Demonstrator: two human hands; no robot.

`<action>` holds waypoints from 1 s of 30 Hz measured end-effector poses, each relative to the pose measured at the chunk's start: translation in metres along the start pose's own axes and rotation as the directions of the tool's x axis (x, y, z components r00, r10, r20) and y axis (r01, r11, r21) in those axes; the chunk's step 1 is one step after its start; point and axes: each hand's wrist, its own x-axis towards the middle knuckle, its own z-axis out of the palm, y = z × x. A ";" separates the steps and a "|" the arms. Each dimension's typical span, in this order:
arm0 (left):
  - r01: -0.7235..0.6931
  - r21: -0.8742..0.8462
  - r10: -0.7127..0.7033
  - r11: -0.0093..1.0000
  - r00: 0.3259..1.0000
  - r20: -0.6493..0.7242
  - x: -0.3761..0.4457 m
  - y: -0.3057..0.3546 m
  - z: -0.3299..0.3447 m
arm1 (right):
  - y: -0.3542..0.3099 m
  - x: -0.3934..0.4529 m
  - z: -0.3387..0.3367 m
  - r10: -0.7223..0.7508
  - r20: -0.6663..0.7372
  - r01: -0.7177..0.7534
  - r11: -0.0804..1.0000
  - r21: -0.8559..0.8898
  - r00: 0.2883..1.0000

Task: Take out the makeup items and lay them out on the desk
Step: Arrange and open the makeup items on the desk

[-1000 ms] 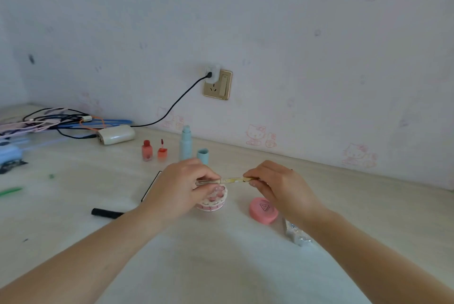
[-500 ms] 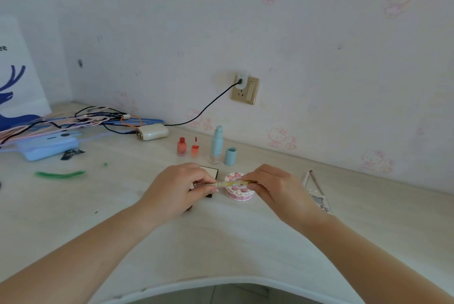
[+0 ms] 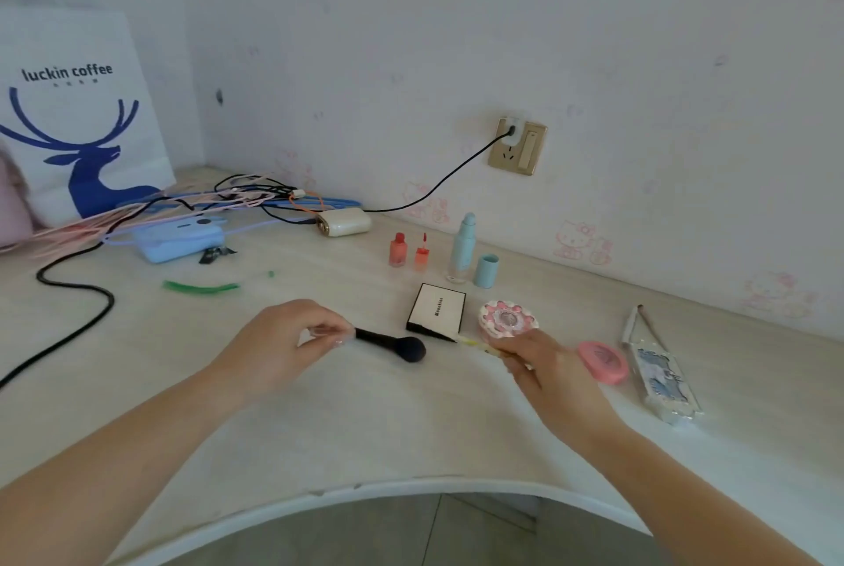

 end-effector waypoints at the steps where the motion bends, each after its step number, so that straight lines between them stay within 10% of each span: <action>1: -0.006 0.001 0.006 1.000 1.000 0.027 -0.001 -0.002 0.003 | -0.007 0.001 0.007 0.011 0.030 -0.012 1.000 0.028 0.999; 9: 0.030 0.079 -0.039 0.996 0.992 0.121 -0.010 -0.023 0.015 | -0.049 0.014 0.054 0.068 0.028 -0.073 0.977 0.199 0.997; 30: -0.025 0.102 0.012 0.994 0.992 0.122 -0.010 -0.041 0.021 | -0.065 0.029 0.081 0.003 0.074 -0.003 1.000 -0.009 0.997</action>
